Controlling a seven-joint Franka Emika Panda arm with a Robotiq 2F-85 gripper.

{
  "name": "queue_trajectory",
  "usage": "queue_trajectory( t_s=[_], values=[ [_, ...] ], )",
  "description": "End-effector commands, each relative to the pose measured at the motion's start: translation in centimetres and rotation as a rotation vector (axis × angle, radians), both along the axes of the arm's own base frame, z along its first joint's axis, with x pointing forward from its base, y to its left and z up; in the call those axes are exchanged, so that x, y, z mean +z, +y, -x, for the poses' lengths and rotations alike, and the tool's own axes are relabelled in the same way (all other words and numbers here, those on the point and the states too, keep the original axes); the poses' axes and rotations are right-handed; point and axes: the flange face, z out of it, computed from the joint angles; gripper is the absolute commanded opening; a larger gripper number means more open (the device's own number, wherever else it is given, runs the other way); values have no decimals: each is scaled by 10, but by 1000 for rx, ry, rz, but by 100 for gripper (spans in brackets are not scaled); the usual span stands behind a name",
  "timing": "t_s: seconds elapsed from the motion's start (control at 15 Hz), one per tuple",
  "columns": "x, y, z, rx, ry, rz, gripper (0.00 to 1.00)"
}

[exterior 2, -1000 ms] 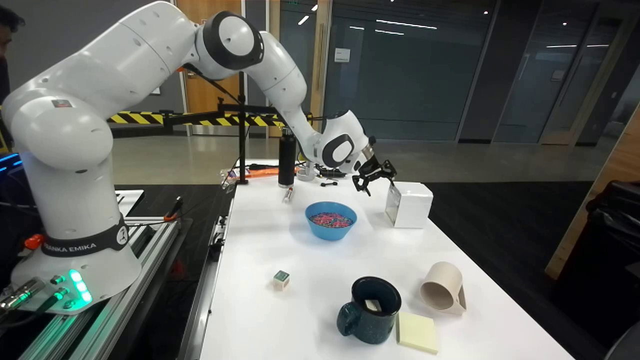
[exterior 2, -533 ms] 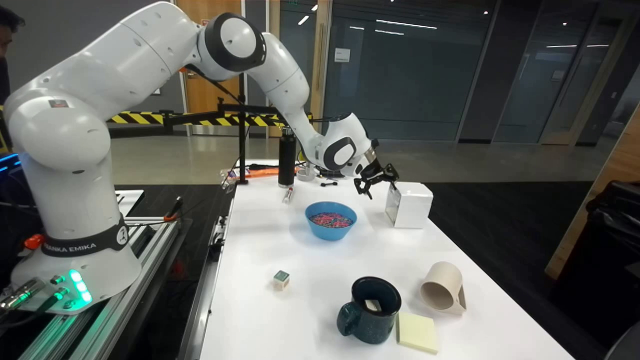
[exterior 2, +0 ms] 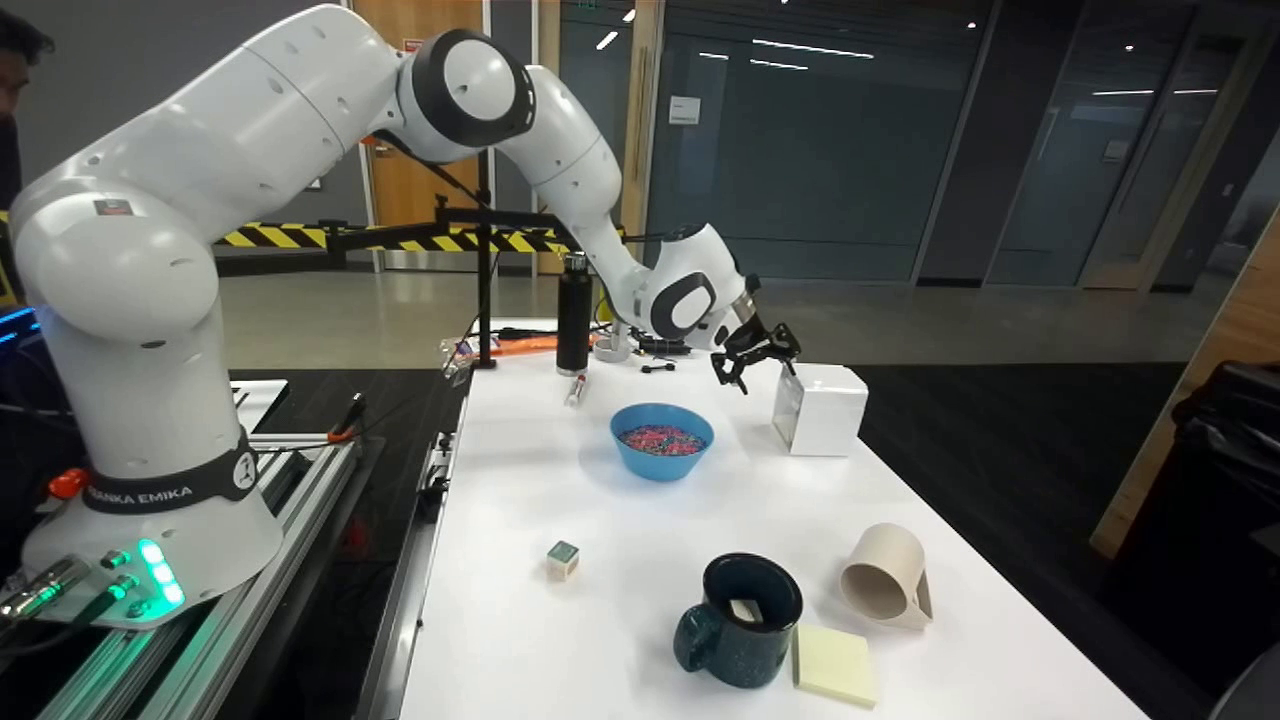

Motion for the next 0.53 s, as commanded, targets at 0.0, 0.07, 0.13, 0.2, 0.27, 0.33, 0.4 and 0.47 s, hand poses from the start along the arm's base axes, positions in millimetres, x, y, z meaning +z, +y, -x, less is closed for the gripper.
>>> queue_trajectory(
  t_s=[0.0,0.07,0.13,0.2,0.27,0.33,0.4,0.47],
  values=[
    [6,7,-7,16,-14,-6,100],
    [6,8,-7,16,-16,-8,100],
    [7,9,-7,16,-17,-11,100],
    [6,9,-7,15,-17,-12,100],
    [6,10,-7,15,-17,-15,100],
    [5,11,-7,16,-15,-17,100],
    [4,12,-6,16,-14,-18,100],
    [3,13,-5,16,-12,-21,100]
  ],
)
